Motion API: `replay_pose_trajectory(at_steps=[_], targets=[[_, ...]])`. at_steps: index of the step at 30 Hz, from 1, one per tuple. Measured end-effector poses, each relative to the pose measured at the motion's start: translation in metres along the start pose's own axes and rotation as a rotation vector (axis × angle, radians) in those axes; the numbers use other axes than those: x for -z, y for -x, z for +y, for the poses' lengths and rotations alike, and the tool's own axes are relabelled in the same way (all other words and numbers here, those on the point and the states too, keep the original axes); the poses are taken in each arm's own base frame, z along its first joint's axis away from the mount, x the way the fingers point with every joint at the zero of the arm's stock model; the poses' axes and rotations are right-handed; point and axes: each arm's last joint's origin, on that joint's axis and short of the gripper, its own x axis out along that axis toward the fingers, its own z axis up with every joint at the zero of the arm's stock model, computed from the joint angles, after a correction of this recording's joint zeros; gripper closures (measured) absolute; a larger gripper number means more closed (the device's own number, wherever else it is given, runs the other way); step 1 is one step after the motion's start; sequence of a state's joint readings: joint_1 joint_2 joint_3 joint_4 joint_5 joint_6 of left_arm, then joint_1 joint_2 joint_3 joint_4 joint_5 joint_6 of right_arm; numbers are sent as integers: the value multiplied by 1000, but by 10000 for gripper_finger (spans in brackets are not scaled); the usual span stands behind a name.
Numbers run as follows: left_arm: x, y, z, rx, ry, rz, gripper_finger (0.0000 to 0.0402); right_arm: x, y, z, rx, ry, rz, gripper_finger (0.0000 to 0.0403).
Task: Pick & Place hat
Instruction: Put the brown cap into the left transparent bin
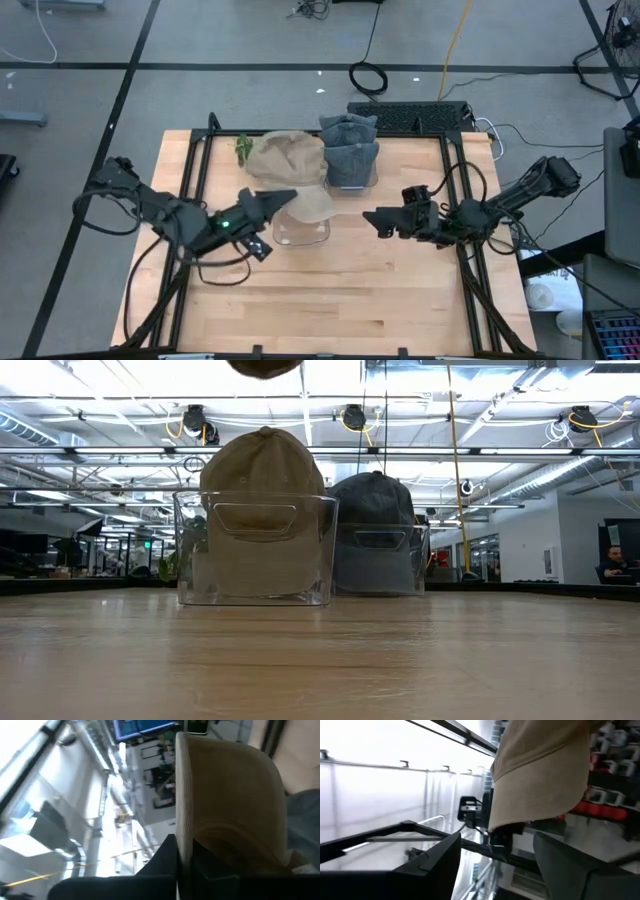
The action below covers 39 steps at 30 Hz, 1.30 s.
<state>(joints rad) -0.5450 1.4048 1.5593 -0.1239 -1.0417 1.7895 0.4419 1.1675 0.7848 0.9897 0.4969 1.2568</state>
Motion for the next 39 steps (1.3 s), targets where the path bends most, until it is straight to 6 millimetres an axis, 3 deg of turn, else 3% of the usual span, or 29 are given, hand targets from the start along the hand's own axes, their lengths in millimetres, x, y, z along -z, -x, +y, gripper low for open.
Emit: replay_pose_trajectory(at_steps=[5,11,24,29,34,39], targets=[[-3,-26,5,-97,-90,20,394,-2,0,4,-37,6,-17,165],[-5,-55,-4,-140,-140,-4,394,-3,0,4,-25,-4,-65,165],[-45,-96,-35,-203,-195,-46,394,-10,-1,12,-111,-25,-109,172],[-57,-101,-45,-183,-209,-55,394,-10,0,15,-136,-14,-114,239],[-60,-102,-48,-174,-189,-73,393,-8,0,13,-129,42,-87,374],[-61,-102,-47,-184,-91,-85,364,-6,0,14,-131,64,-68,394]])
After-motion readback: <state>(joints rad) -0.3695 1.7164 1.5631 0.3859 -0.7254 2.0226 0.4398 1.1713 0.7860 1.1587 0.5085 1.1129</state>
